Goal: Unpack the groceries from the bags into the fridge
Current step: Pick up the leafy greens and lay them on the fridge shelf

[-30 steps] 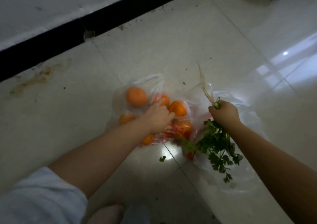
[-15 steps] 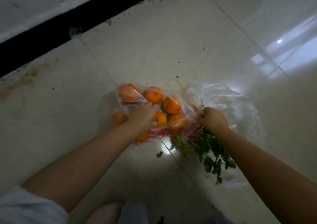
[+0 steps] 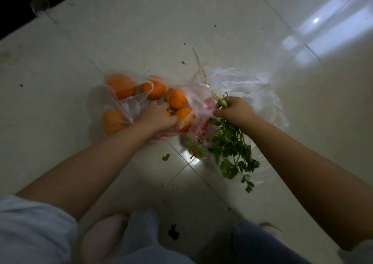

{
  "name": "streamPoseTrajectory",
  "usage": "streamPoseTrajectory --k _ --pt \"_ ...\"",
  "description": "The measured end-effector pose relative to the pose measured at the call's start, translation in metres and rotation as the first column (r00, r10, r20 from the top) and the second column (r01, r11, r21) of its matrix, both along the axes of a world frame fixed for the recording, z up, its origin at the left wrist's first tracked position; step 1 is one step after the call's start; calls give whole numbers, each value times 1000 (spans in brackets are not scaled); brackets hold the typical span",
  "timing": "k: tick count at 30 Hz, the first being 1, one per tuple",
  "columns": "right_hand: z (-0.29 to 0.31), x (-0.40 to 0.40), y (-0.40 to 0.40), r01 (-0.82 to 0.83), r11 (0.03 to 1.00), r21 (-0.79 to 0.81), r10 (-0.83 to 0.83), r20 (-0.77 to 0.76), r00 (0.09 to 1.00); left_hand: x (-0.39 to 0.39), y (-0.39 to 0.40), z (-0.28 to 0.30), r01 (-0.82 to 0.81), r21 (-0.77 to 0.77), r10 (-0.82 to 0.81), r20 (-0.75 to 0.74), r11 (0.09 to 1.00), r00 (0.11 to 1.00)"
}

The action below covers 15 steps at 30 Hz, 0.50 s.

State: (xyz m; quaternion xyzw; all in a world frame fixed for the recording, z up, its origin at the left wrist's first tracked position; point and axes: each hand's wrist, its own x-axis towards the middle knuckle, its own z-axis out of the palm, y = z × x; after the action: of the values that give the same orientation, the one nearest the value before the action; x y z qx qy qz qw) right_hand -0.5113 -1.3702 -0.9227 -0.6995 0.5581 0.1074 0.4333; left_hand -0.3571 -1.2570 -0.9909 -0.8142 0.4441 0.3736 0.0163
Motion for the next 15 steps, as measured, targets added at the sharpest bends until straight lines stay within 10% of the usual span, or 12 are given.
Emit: streamPoseTrajectory --k 15 --pt "36 19 -28 105 994 10 -105 160 981 5 -2 75 104 -24 -96 226 994 969"
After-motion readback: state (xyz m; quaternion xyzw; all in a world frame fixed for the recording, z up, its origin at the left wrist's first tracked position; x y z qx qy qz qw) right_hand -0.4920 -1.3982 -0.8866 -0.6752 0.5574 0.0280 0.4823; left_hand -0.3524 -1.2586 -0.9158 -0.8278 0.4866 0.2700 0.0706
